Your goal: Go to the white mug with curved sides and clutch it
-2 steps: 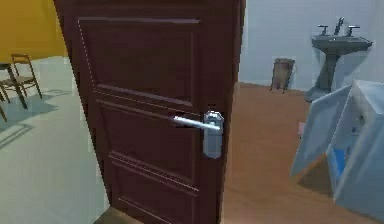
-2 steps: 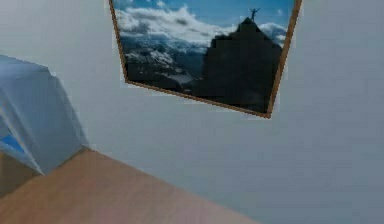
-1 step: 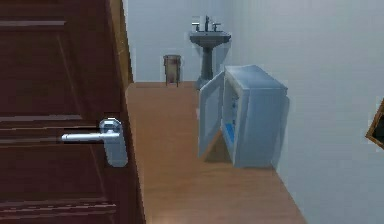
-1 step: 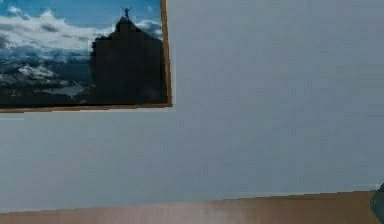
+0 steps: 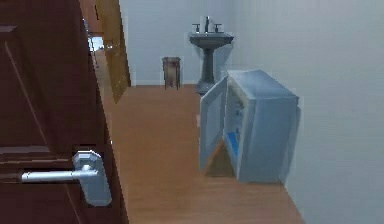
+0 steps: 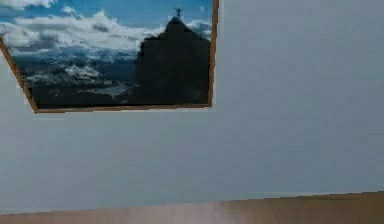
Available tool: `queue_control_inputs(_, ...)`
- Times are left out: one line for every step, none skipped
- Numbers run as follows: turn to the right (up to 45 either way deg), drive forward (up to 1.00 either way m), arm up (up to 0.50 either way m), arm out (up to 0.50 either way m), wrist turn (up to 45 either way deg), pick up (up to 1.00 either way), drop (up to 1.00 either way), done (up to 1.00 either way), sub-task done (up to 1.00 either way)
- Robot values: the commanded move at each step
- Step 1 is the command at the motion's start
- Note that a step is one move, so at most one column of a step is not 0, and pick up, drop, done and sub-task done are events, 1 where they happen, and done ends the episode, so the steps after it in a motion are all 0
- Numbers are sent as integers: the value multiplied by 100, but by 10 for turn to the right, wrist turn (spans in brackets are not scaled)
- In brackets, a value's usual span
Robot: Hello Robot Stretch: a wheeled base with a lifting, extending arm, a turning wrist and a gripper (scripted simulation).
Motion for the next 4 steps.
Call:
queue_control_inputs(450,0,0,0,0,0,0,0,0)
queue_control_inputs(450,0,0,0,0,0,0,0,0)
queue_control_inputs(210,0,0,0,0,0,0,0,0)
queue_control_inputs(0,5,0,0,0,0,0,0,0)
